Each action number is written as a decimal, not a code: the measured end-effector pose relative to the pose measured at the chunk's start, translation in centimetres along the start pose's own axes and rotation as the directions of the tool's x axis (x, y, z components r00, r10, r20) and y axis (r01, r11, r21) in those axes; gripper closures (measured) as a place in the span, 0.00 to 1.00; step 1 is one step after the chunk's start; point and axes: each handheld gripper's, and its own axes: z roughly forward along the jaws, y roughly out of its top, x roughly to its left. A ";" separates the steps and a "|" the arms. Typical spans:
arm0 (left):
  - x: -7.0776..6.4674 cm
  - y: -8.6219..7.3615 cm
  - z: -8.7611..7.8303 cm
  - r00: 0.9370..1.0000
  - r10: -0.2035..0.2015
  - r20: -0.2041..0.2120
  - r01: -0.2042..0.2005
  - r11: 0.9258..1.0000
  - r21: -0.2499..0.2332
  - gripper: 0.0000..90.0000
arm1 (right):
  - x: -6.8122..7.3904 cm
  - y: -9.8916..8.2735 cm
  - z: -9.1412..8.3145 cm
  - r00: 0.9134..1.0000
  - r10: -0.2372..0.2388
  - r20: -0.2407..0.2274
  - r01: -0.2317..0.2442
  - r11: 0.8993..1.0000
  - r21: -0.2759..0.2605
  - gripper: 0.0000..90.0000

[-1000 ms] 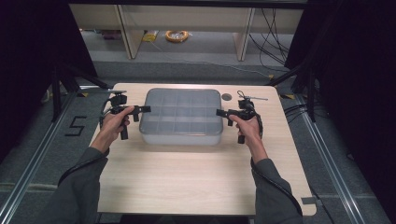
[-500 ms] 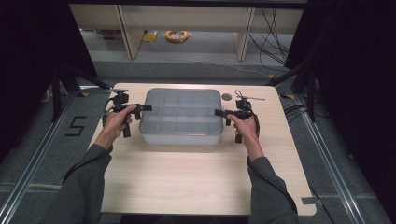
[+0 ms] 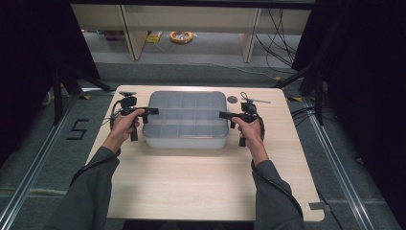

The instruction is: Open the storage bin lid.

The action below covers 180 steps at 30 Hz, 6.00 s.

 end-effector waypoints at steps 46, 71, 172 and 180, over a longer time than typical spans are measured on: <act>-3.8 1.0 -8.6 0.997 0.063 0.054 -0.052 0.981 -0.187 0.65 | 3.5 0.7 -6.3 0.996 -0.021 -0.084 0.000 0.969 -0.249 0.83; -4.3 -6.9 -13.6 0.983 0.169 0.071 -0.151 0.967 -0.206 0.64 | 6.5 -6.6 -11.2 0.990 -0.107 -0.095 0.081 0.966 -0.246 0.84; -1.5 -19.6 -11.9 0.981 0.126 0.148 -0.136 0.989 0.064 0.60 | 4.5 -19.6 -12.5 1.000 -0.004 -0.023 0.005 1.000 0.012 0.76; -1.3 -19.5 -11.5 0.981 0.124 0.146 -0.138 0.987 0.086 0.58 | 4.3 -19.7 -12.3 1.000 -0.006 -0.012 0.007 1.000 0.029 0.74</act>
